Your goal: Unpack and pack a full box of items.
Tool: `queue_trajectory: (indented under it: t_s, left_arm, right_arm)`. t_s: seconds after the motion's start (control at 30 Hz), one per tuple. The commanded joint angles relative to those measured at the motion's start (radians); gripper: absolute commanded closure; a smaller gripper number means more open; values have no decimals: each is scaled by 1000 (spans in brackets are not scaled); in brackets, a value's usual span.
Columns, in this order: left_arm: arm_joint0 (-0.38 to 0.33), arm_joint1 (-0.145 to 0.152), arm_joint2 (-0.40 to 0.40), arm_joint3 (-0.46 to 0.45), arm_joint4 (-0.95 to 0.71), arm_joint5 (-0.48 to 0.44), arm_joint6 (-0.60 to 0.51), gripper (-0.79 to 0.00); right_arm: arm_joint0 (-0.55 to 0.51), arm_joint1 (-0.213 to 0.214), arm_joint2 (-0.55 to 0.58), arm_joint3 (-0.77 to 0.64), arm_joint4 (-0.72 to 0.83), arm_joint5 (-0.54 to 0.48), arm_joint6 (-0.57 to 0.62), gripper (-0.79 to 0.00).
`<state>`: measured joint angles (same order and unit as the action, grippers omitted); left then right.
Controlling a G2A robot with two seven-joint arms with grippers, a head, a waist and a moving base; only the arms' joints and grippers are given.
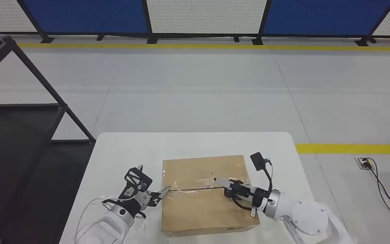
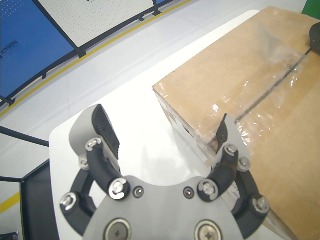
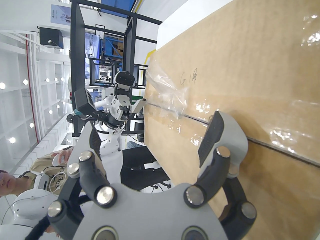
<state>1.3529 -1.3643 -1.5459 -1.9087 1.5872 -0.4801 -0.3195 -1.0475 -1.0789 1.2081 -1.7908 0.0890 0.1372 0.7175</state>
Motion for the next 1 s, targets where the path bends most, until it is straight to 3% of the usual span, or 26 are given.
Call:
queue_trajectory:
  t_s: [0.0, 0.4, 0.53, 0.7, 0.97]
  left_arm:
    - [-4, 2, 4, 9, 0, -2, -2, -785]
    - [-18, 14, 18, 23, -10, 1, -6, -785]
    - [-17, 18, 16, 21, -19, 5, -2, -785]
    - [-13, 23, 14, 24, -31, 7, 10, -785]
    - [-16, 31, 4, 41, -67, 14, 19, -785]
  right_arm:
    - [1, -1, -1, -1, -2, 3, -2, -785]
    - [11, -4, -11, -9, -14, 14, -9, -785]
    - [7, -3, -26, -93, -138, 80, -75, -785]
    - [14, -6, -90, -195, -357, 233, -146, -785]
    - [16, -6, -93, -197, -370, 249, -152, -785]
